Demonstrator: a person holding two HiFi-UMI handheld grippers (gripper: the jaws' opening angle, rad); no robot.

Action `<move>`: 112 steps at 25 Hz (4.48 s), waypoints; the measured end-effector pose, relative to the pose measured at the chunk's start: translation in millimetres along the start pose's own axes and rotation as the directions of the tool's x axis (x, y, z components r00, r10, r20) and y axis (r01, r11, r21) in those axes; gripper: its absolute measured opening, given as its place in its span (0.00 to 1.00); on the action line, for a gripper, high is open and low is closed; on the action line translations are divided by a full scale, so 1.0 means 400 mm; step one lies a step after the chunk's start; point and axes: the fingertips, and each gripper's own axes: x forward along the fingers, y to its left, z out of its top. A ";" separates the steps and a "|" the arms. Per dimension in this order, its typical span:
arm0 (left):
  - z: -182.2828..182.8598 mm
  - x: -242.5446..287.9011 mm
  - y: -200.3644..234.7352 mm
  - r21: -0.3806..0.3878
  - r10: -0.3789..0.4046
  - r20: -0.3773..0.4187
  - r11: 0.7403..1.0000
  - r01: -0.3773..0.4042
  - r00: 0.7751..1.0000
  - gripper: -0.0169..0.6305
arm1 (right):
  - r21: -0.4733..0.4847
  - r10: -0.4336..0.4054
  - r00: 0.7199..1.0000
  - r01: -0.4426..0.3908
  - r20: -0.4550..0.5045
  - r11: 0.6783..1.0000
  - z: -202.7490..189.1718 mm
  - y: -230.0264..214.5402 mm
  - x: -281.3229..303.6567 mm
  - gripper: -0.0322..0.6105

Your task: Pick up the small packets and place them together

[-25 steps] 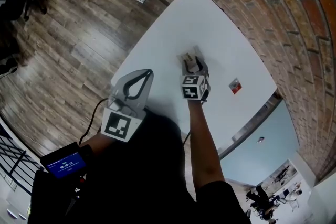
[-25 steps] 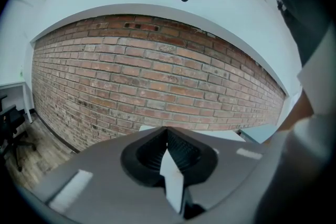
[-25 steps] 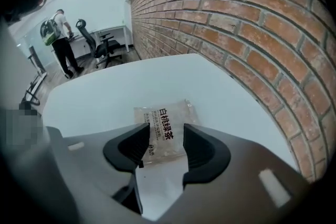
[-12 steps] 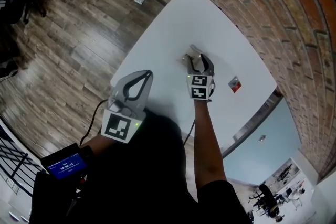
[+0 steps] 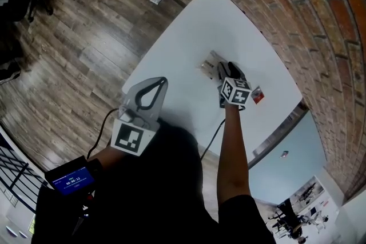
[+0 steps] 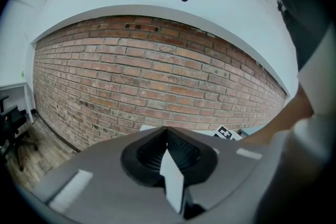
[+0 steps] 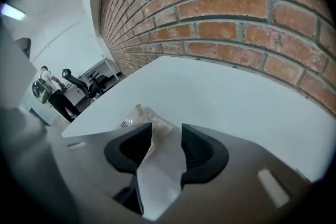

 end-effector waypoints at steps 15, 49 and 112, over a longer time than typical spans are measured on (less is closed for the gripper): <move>0.015 0.007 -0.022 0.019 -0.031 0.001 0.999 0.030 1.000 0.03 | -0.040 0.151 0.988 -0.151 -0.009 0.988 0.011 0.042 -0.028 0.07; 0.016 -0.047 -0.182 0.032 -0.002 0.023 1.000 0.001 1.000 0.03 | -0.082 0.019 0.998 -0.014 0.068 0.997 -0.062 -0.123 -0.146 0.27; -0.016 -0.069 -0.348 0.047 0.099 0.073 0.994 -0.102 0.992 0.03 | -0.518 0.088 0.954 -0.231 -0.285 0.824 -0.197 -0.395 -0.205 0.29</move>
